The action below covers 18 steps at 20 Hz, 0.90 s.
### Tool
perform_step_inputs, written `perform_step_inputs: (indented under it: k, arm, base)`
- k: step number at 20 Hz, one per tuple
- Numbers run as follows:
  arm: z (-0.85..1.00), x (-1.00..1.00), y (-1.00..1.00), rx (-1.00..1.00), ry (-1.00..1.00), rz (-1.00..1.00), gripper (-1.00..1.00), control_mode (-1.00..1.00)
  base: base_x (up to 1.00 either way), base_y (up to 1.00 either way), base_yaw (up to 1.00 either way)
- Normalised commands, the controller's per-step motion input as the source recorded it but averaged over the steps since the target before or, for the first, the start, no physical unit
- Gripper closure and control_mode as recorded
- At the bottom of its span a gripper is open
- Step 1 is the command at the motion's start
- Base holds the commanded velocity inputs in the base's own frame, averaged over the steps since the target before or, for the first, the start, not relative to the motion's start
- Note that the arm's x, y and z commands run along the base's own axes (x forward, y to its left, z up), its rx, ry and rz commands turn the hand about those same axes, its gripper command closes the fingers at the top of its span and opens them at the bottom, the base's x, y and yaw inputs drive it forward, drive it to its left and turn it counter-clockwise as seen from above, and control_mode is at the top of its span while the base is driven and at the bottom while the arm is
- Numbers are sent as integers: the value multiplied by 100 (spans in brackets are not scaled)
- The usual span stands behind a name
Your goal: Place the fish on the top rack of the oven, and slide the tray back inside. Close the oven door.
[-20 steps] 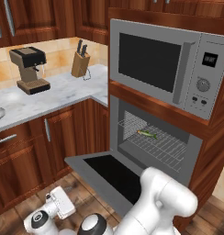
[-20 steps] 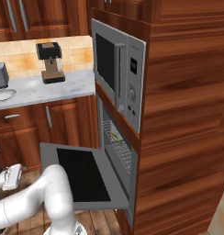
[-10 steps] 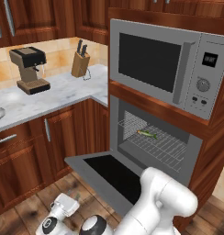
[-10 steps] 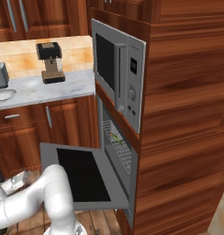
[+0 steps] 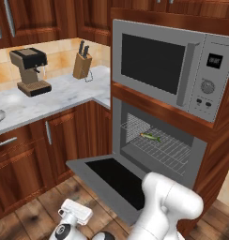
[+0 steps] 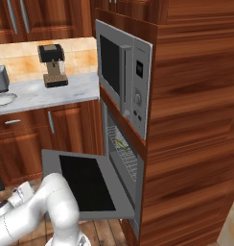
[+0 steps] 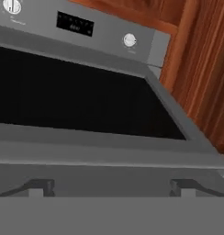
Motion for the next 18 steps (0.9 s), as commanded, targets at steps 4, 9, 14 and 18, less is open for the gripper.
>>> perform_step_inputs:
  k: [4, 9, 14, 18]
  arm:
    - [-100, 42, -18, 28, -27, -16, -100, -100]
    - [-100, 39, -37, 17, -26, -21, -100, -100]
    - [-83, 10, -73, 3, -44, -41, -100, -100]
    - [49, 0, -68, 1, -47, -33, -100, -100]
  base:
    - [0, 0, 0]
    - [0, 0, 0]
    - [0, 0, 0]
    - [0, 0, 0]
